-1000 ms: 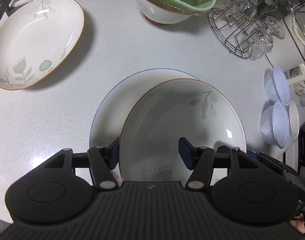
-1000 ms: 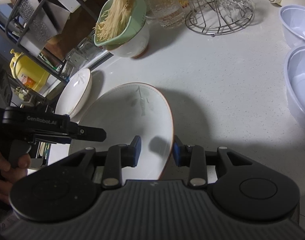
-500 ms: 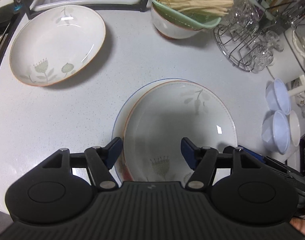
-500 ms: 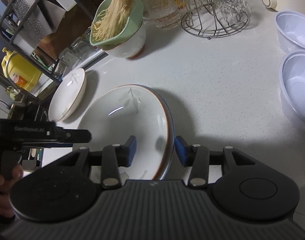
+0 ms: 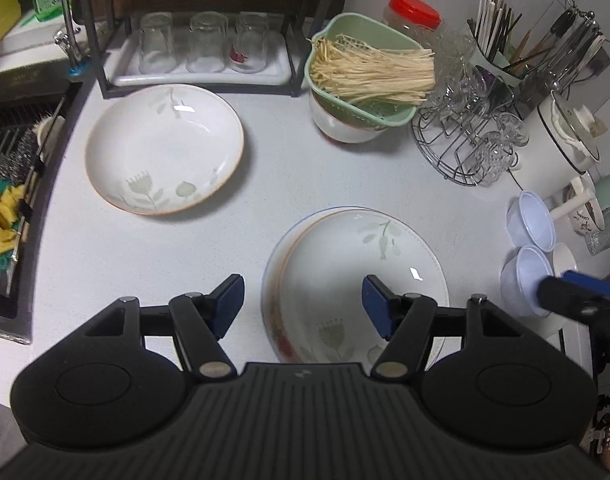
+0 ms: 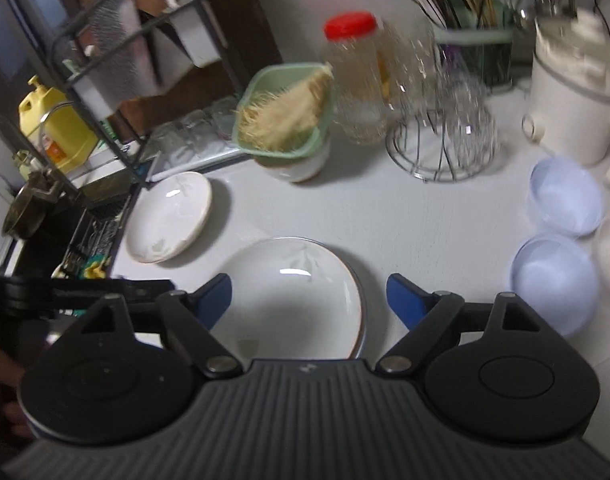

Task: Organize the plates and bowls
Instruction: 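Lower the leaf-pattern plate onto the pink-flower plate and open both grippers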

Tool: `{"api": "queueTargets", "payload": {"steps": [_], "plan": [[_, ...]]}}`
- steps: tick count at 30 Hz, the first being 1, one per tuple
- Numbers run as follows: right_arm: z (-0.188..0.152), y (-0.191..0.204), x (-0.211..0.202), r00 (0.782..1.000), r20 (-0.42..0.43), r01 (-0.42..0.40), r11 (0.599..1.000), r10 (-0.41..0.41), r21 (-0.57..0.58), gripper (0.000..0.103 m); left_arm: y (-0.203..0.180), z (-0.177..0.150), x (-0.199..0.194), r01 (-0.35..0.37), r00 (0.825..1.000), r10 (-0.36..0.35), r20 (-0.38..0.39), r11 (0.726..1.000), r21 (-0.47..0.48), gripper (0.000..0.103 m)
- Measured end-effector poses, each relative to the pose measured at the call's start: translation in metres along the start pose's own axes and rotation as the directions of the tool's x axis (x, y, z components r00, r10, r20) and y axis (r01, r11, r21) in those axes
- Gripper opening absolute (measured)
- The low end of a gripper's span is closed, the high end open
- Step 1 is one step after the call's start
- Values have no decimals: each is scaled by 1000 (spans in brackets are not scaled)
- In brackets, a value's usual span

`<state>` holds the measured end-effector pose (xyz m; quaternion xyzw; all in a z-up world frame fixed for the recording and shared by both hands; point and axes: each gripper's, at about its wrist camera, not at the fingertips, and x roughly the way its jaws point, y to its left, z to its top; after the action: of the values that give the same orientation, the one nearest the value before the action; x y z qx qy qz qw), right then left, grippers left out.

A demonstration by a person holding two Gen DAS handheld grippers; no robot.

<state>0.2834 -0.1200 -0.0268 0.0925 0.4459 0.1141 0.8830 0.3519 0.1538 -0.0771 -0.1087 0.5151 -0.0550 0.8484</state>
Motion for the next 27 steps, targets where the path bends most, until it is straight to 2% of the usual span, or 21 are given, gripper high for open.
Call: {"api": "queueTargets", "payload": {"steps": [3, 7, 11, 15, 20, 23, 27], "plan": [[21, 27, -37, 997, -62, 39, 996, -44, -78, 86, 6, -3, -8, -14, 1000, 14, -4, 1000, 9, 70], [51, 58, -98, 999, -29, 26, 986, -31, -166, 86, 17, -11, -7, -12, 999, 12, -40, 1000, -1, 70], [85, 77, -140, 999, -24, 30, 986, -35, -166, 86, 22, -21, 2, -9, 996, 8, -90, 1000, -8, 70], [105, 87, -157, 999, -39, 15, 991, -21, -132, 86, 24, -33, 9, 11, 991, -13, -132, 1000, -21, 70], [112, 104, -166, 1000, -22, 2, 993, -5, -121, 86, 25, -42, 11, 21, 988, -26, -154, 999, -32, 70], [112, 114, -165, 999, -52, -9, 995, 4, -102, 86, 29, -45, 12, 19, 986, -27, -164, 999, -50, 70], [114, 131, -168, 1000, -24, -10, 990, 6, -142, 86, 32, -47, 13, 13, 985, -24, -169, 998, -61, 70]]}}
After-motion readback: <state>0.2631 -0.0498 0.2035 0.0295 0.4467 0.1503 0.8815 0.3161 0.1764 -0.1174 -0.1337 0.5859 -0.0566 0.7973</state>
